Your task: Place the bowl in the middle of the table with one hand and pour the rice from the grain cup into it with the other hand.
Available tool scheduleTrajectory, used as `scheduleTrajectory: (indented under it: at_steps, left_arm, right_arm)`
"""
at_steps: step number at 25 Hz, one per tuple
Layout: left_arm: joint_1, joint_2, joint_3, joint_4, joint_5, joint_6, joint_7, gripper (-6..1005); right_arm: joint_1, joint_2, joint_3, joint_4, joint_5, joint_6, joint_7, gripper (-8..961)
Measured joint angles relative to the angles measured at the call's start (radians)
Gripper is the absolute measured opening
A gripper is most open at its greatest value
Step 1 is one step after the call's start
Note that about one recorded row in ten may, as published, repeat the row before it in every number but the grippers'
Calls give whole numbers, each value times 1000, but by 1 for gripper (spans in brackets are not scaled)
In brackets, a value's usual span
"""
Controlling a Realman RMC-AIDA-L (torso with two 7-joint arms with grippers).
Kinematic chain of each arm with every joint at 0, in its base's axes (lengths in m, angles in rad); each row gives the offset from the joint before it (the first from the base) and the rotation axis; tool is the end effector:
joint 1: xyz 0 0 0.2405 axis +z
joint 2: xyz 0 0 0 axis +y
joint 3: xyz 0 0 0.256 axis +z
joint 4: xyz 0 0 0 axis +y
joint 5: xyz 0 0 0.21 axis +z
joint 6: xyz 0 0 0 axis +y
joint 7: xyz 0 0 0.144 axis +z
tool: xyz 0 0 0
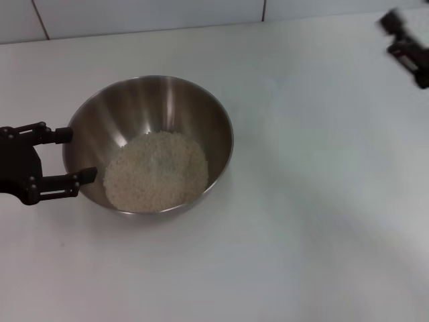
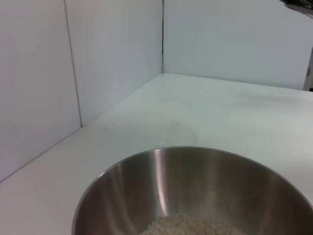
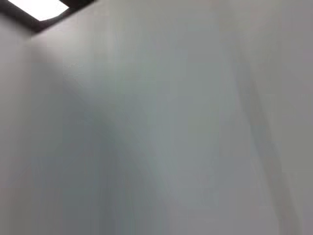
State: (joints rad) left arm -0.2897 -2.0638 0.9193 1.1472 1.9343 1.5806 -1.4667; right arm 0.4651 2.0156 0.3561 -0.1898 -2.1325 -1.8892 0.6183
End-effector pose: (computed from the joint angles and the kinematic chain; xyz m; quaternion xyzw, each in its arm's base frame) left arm -0.2641 0.3042 0.0527 -0.9639 -0.1243 -0.1463 0.1846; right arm 0.2943 0.2848 0.0570 -0.7474 0.0667 0.4992 0.4333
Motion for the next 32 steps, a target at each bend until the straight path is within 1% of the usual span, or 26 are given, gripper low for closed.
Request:
scheduleTrajectory:
  at_steps: [1, 2, 3, 4, 5, 6, 8, 9, 10, 11, 13, 18, 21, 23, 25, 32]
  left_arm:
    - [0, -1, 1, 0, 0, 0, 0, 802]
    - [0, -1, 1, 0, 0, -1, 0, 802]
    - [-1, -1, 1, 0, 0, -2, 0, 802]
    - [-2, -1, 1, 0, 0, -3, 0, 802]
    - [-4, -2, 1, -1, -1, -5, 0, 802]
    - [-6, -2, 1, -1, -1, -5, -1, 802]
    - [-9, -2, 0, -4, -2, -5, -3, 802]
    - [-10, -2, 0, -5, -1, -5, -3, 802]
    - [-10, -2, 0, -6, 0, -5, -3, 802]
    - [-11, -2, 2, -6, 1, -6, -5, 802]
    - [-13, -2, 4, -7, 2, -6, -6, 802]
    - [-14, -2, 5, -6, 3, -6, -5, 802]
    - [-14, 0, 5, -4, 3, -6, -6, 802]
    - [-13, 0, 5, -2, 3, -5, -7, 802]
    - [-12, 0, 4, -2, 3, -4, -8, 802]
    - [-10, 1, 4, -3, 3, -3, -8, 802]
  right_arm:
    - [38, 2, -51, -83, -22, -1, 54, 795]
    - [68, 14, -107, -167, -29, 5, 95, 800]
    - [106, 35, -186, -285, -34, 21, 158, 806]
    - [123, 50, -241, -360, -35, 39, 197, 811]
    - [140, 64, -325, -443, -36, 63, 255, 816]
    - [150, 72, -398, -500, -36, 86, 305, 816]
    - [158, 72, -568, -576, -34, 132, 431, 817]
    - [153, 73, -738, -656, -31, 180, 539, 817]
    - [153, 73, -738, -656, -31, 180, 539, 817]
    - [147, 74, -817, -694, -28, 201, 585, 817]
    - [134, 75, -944, -740, -14, 238, 663, 817]
    - [92, 75, -1200, -832, 48, 331, 799, 816]
    - [71, 75, -1308, -870, 75, 382, 837, 816]
    - [65, 75, -1342, -882, 80, 401, 852, 816]
    - [64, 75, -1361, -888, 81, 413, 864, 816]
    - [70, 75, -1376, -889, 82, 423, 872, 816]
